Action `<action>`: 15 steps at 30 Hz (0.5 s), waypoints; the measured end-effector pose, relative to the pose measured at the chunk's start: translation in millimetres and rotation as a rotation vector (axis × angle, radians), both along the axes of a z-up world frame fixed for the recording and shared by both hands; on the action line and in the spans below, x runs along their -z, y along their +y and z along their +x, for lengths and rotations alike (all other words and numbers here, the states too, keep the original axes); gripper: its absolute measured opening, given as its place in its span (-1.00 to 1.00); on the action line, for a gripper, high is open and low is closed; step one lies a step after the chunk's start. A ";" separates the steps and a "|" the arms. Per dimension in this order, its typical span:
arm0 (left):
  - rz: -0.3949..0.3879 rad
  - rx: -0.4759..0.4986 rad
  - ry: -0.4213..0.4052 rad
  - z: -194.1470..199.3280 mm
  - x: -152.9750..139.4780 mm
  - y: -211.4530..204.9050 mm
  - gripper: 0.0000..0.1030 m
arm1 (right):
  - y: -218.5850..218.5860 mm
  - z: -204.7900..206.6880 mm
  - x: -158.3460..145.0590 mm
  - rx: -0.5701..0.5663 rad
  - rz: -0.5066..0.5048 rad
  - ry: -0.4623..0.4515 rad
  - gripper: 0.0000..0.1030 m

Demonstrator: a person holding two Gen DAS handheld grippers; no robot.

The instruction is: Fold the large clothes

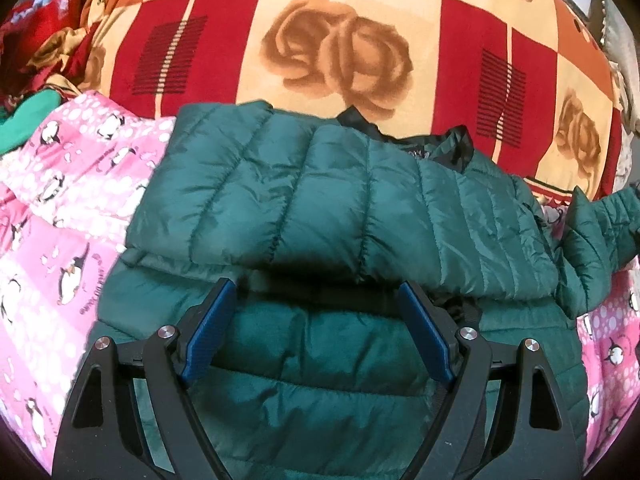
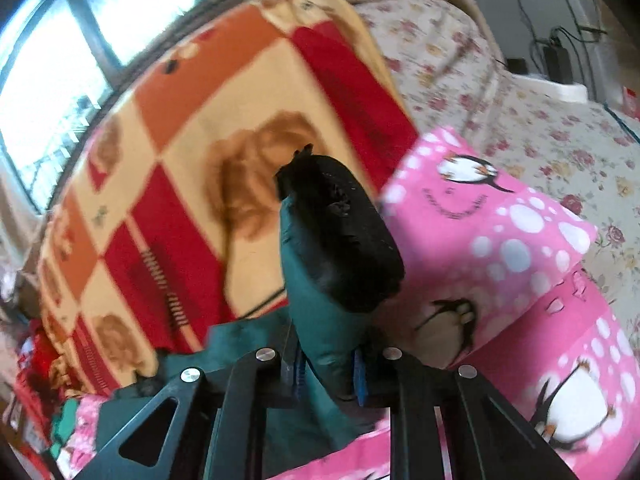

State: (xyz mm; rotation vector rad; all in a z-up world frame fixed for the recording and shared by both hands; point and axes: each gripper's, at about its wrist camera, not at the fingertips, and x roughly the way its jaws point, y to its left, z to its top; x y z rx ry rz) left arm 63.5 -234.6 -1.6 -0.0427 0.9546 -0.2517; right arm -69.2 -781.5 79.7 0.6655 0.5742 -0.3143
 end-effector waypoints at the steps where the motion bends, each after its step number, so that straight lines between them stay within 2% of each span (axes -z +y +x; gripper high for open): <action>1: 0.002 -0.001 -0.008 -0.6 -3.6 1.8 0.62 | 8.5 -0.7 -6.8 -0.013 -0.005 -0.007 -0.67; 6: -0.003 -0.023 -0.037 -1.1 -20.3 17.5 0.62 | 40.8 1.8 -29.4 -0.066 -0.017 -0.010 -0.70; 11: -0.031 -0.061 -0.059 -2.4 -33.5 40.5 0.62 | 62.6 4.6 -39.4 -0.109 0.055 -0.070 -0.70; 15: -0.038 -0.078 -0.056 -4.2 -35.1 51.6 0.62 | 85.5 11.2 -46.4 -0.161 0.067 -0.077 -0.70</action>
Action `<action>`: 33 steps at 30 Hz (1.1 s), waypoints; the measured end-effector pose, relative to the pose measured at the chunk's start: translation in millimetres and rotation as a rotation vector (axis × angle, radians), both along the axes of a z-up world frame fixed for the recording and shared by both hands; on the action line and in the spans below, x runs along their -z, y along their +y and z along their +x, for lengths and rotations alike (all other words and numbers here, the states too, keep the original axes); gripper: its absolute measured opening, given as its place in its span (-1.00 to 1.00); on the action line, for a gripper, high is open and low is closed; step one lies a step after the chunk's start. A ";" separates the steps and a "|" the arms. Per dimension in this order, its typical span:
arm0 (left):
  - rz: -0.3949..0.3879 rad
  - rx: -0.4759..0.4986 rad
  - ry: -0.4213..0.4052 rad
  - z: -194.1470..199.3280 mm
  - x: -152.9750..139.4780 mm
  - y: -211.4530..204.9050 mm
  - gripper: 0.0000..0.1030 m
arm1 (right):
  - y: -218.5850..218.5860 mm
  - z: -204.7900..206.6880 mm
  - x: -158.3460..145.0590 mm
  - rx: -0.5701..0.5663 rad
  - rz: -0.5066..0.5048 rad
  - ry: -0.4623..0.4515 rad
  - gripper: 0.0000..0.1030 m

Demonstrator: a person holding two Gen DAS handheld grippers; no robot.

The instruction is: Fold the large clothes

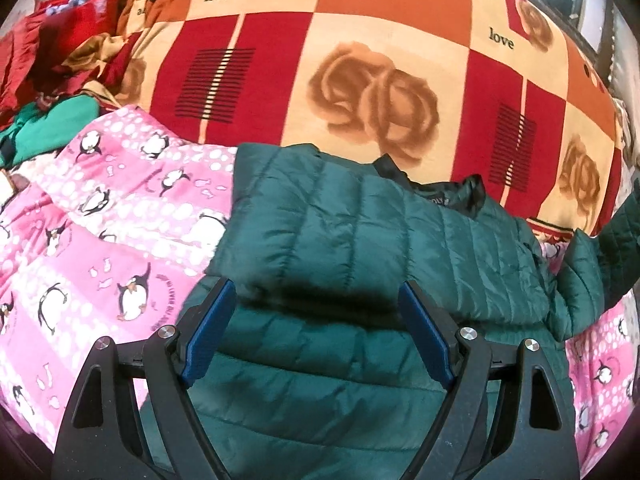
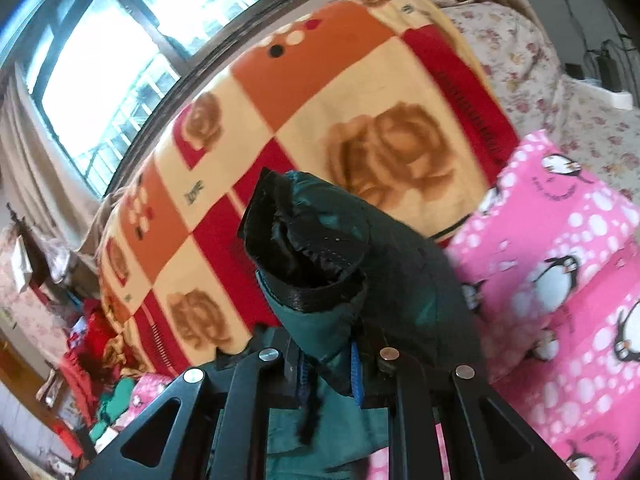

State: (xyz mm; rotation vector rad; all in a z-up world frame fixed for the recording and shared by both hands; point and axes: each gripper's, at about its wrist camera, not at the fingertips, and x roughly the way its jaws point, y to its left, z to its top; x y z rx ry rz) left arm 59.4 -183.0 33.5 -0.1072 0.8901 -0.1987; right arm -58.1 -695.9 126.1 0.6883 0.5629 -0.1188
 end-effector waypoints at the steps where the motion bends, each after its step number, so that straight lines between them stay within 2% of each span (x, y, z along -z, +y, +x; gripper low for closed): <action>1: -0.002 -0.003 0.002 -0.3 0.1 2.1 0.62 | 6.1 2.4 -1.1 -0.014 0.002 0.000 -0.70; 12: -0.036 -0.019 -0.004 -2.8 -3.8 16.6 0.62 | 87.5 38.0 -4.3 -0.204 0.061 0.008 -0.70; 17: -0.055 -0.029 -0.002 -1.3 -5.8 22.5 0.62 | 136.1 69.3 9.2 -0.292 0.103 0.036 -0.70; 24: -0.060 -0.047 0.009 5.1 -2.9 31.7 0.62 | 213.0 115.4 50.7 -0.405 0.171 0.108 -0.70; 29: -0.068 -0.064 0.027 10.9 2.9 40.0 0.62 | 266.8 141.9 99.8 -0.465 0.201 0.230 -0.70; 32: -0.070 -0.068 0.036 12.8 5.5 42.6 0.62 | 283.1 150.7 125.0 -0.483 0.205 0.337 -0.69; 33: -0.072 -0.067 0.039 13.3 6.1 42.9 0.62 | 285.1 149.9 126.1 -0.482 0.192 0.336 -0.69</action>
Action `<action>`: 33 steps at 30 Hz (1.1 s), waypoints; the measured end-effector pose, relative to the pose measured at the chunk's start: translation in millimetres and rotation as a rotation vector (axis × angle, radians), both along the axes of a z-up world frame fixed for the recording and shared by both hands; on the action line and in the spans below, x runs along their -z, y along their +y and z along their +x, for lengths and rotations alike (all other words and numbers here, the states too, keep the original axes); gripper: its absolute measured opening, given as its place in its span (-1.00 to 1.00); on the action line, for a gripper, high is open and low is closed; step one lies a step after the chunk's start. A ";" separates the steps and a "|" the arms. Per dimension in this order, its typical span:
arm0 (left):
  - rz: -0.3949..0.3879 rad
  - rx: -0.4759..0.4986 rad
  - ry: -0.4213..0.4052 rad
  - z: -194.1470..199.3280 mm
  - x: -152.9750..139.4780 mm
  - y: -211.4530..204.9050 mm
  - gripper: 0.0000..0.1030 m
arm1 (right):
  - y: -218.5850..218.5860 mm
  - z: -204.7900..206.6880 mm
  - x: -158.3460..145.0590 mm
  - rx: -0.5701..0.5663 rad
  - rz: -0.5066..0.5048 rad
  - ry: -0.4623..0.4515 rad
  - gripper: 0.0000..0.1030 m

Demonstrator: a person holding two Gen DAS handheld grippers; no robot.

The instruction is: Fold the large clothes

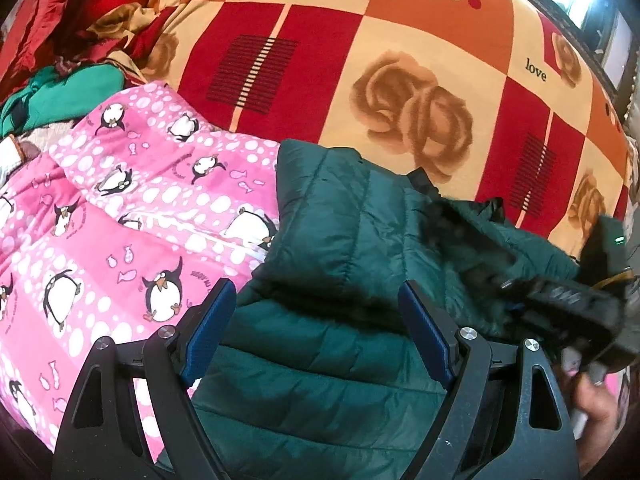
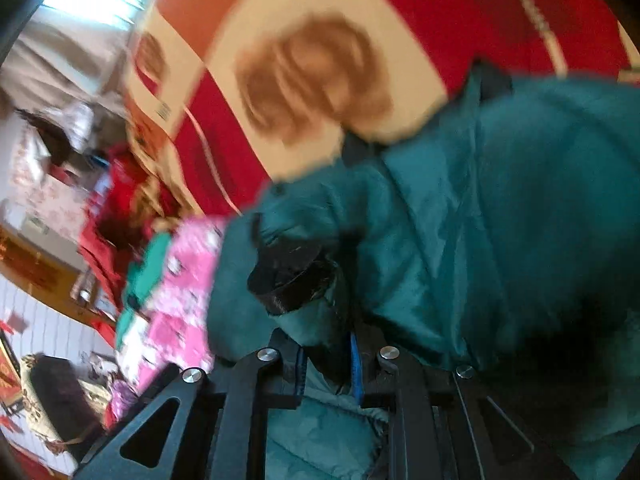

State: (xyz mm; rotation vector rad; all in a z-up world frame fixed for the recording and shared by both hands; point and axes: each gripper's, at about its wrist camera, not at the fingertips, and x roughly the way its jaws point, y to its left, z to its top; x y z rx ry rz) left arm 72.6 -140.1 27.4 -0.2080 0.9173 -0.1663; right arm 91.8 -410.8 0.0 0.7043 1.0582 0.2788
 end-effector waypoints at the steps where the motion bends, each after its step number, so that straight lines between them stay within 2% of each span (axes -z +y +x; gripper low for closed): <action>1: -0.003 0.003 0.003 0.3 0.5 -0.1 0.62 | -0.5 -1.3 -1.9 -0.001 -0.010 -0.011 -0.68; 2: -0.008 0.007 0.004 0.6 0.8 -0.3 0.62 | -2.0 -3.0 -5.6 0.000 -0.023 -0.017 -0.64; 4: -0.017 0.011 0.004 0.7 0.8 -1.3 0.62 | -5.8 -7.9 -16.3 -0.010 -0.049 -0.028 -0.17; 7: -0.061 0.018 0.016 1.0 0.0 -4.2 0.62 | -9.6 -19.1 -38.7 -0.040 -0.131 -0.070 0.16; 10: -0.095 0.019 0.022 0.7 -2.8 -9.7 0.62 | -20.9 -37.2 -61.5 -0.049 -0.193 -0.131 0.19; 12: -0.120 0.030 0.031 1.2 -4.1 -15.2 0.62 | -32.3 -49.3 -73.2 -0.017 -0.198 -0.163 0.20; 14: -0.156 0.043 0.048 2.1 -4.9 -23.4 0.62 | -44.4 -61.5 -81.1 0.035 -0.211 -0.195 0.28; 16: -0.183 0.051 0.061 2.9 -5.7 -32.0 0.62 | -53.3 -72.2 -86.2 0.104 -0.280 -0.215 0.50; 18: -0.193 0.065 0.068 4.9 -7.2 -42.6 0.62 | -56.7 -78.9 -88.4 0.152 -0.350 -0.232 0.51; 23: -0.160 0.096 0.052 14.7 -10.2 -72.1 0.62 | -64.4 -88.4 -82.7 0.156 -0.423 -0.249 0.52; 24: -0.154 0.100 0.058 17.7 -8.2 -77.5 0.62 | -66.9 -90.9 -81.6 0.161 -0.430 -0.251 0.60; 25: -0.146 0.103 0.071 21.9 -5.5 -85.2 0.62 | -71.0 -94.2 -78.9 0.176 -0.432 -0.257 0.69; 33: -0.082 0.081 0.136 47.8 23.6 -119.0 0.62 | -113.4 -107.1 -69.9 0.260 -0.395 -0.263 0.70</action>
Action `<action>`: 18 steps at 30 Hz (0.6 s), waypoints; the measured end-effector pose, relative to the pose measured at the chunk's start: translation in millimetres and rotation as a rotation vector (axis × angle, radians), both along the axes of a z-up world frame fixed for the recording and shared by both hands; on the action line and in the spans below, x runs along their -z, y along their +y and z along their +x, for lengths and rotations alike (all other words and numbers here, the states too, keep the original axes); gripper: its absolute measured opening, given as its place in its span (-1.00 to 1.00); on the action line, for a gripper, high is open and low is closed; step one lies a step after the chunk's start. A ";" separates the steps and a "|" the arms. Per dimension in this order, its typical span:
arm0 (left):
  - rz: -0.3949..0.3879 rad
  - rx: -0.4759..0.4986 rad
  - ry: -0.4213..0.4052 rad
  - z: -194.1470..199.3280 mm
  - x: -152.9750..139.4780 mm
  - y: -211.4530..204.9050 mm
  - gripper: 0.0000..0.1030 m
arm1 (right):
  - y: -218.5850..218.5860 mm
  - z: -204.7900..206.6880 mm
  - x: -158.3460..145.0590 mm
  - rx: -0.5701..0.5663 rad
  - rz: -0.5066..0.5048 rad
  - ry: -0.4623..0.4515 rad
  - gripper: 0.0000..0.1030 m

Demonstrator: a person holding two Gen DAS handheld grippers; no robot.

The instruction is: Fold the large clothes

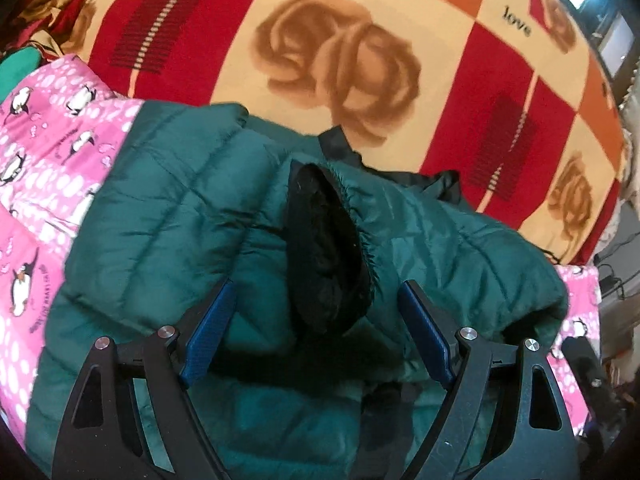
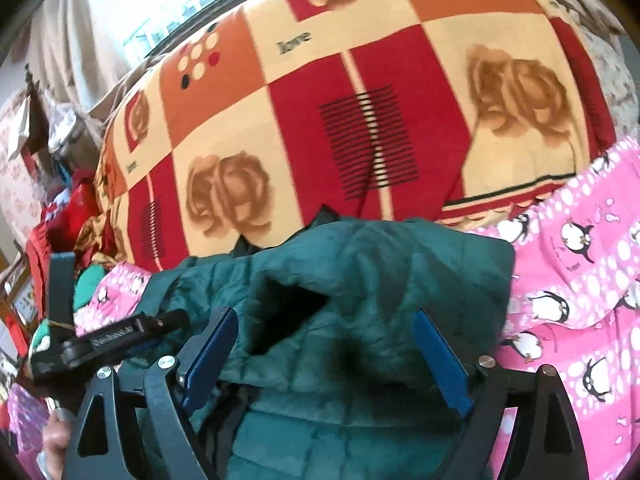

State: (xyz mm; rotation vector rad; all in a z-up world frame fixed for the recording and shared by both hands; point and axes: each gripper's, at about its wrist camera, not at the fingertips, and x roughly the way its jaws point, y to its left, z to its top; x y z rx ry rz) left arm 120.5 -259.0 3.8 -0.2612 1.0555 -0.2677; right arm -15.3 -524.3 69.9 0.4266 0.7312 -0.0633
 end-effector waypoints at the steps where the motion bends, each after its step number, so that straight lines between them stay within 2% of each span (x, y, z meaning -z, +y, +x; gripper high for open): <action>1: 0.010 0.000 -0.001 2.2 2.8 -3.2 0.62 | -3.7 -0.4 0.1 0.007 0.009 -0.001 0.70; 3: 0.017 0.012 -0.019 3.6 4.0 -6.3 0.62 | -11.3 -1.6 -1.2 0.021 0.024 -0.006 0.70; 4: 0.019 0.020 -0.029 4.3 3.5 -7.4 0.49 | -13.8 -2.5 -2.5 0.025 0.025 -0.012 0.70; 5: 0.023 0.027 -0.034 5.5 3.0 -8.2 0.12 | -16.8 -3.4 -4.2 0.031 0.025 -0.020 0.70; 7: 0.038 0.044 -0.020 9.5 3.1 -10.4 -0.29 | -23.2 -6.7 -7.3 0.053 0.027 -0.035 0.70; 10: 0.045 0.064 -0.025 12.9 -1.3 -8.6 -0.59 | -30.7 -10.8 -8.4 0.082 0.045 -0.049 0.70; 18: 0.117 0.062 -0.083 12.7 -26.4 8.1 -0.73 | -39.4 -10.1 0.5 0.106 0.084 -0.029 0.70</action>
